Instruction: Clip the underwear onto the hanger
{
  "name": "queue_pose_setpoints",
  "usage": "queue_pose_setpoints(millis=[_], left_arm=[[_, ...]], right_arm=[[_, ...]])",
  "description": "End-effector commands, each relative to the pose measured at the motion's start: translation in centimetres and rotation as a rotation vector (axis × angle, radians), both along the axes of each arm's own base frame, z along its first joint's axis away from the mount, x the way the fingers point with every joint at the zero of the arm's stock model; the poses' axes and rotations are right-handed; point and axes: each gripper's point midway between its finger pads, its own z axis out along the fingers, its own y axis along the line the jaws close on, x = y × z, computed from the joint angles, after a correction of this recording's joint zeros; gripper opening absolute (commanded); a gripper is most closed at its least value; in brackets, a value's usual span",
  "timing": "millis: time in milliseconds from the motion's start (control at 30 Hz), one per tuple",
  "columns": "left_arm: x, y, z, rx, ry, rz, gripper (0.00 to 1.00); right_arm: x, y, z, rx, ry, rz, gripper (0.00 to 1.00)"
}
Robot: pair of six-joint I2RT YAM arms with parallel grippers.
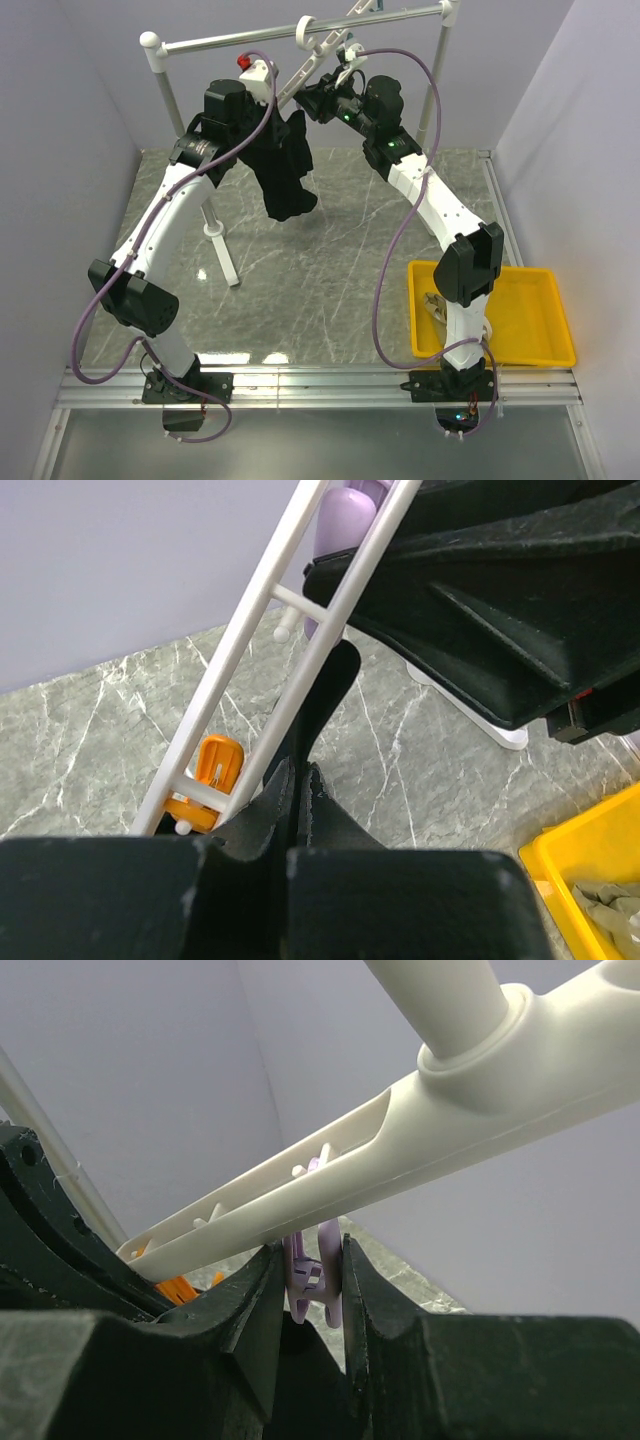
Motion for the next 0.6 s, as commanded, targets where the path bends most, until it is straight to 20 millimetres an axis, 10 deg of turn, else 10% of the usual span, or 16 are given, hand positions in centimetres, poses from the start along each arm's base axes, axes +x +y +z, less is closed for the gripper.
queue_pose_setpoints(millis=[0, 567], left_arm=[[1.6, 3.0, 1.3, -0.013, -0.035, 0.128, 0.00], [1.8, 3.2, 3.0, -0.062, -0.062, 0.159, 0.00]], right_arm=[[-1.5, -0.7, 3.9, 0.056, -0.056, 0.010, 0.00], [-1.6, -0.5, 3.4, 0.048, -0.048, 0.017, 0.00]])
